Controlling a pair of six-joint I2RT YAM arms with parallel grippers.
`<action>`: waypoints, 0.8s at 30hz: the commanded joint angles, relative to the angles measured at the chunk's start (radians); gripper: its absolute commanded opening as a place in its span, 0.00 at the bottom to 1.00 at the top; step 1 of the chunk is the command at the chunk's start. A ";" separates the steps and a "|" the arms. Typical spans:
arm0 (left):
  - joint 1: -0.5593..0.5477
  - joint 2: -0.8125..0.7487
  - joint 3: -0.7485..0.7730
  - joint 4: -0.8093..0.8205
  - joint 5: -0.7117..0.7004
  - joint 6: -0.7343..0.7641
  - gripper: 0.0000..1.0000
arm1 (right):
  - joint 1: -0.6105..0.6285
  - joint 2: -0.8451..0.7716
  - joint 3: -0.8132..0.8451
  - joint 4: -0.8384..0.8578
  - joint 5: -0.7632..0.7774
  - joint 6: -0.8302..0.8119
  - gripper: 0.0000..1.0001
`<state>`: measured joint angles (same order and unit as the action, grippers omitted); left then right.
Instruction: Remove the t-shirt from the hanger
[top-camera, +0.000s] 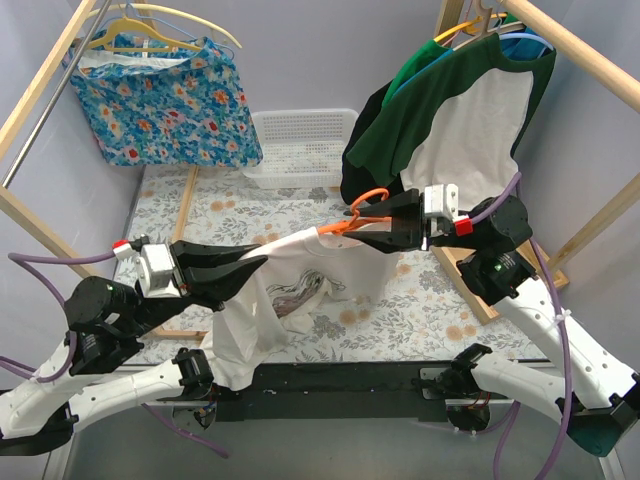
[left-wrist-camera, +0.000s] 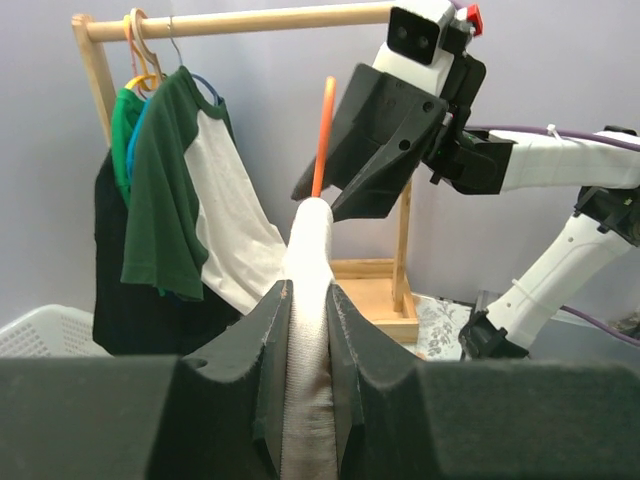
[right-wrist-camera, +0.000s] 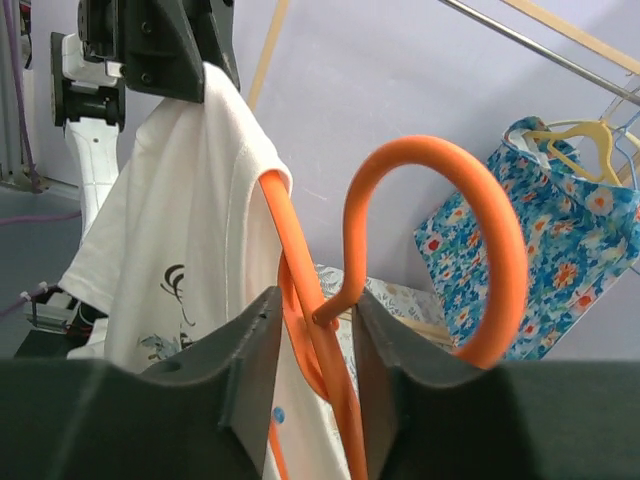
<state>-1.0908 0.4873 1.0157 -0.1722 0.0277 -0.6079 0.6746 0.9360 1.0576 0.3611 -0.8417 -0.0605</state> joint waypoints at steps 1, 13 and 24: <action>-0.003 0.040 -0.020 0.039 0.002 -0.020 0.00 | 0.016 0.000 -0.008 0.160 -0.085 0.092 0.45; -0.003 0.030 -0.046 0.048 -0.047 -0.033 0.00 | 0.017 -0.011 -0.030 0.161 0.013 0.114 0.01; -0.001 -0.027 -0.222 0.118 -0.495 -0.121 0.88 | 0.017 -0.066 0.009 -0.220 0.256 -0.084 0.01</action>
<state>-1.0950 0.4774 0.8608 -0.1188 -0.2035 -0.6773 0.6888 0.9085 1.0393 0.2379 -0.7105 -0.0727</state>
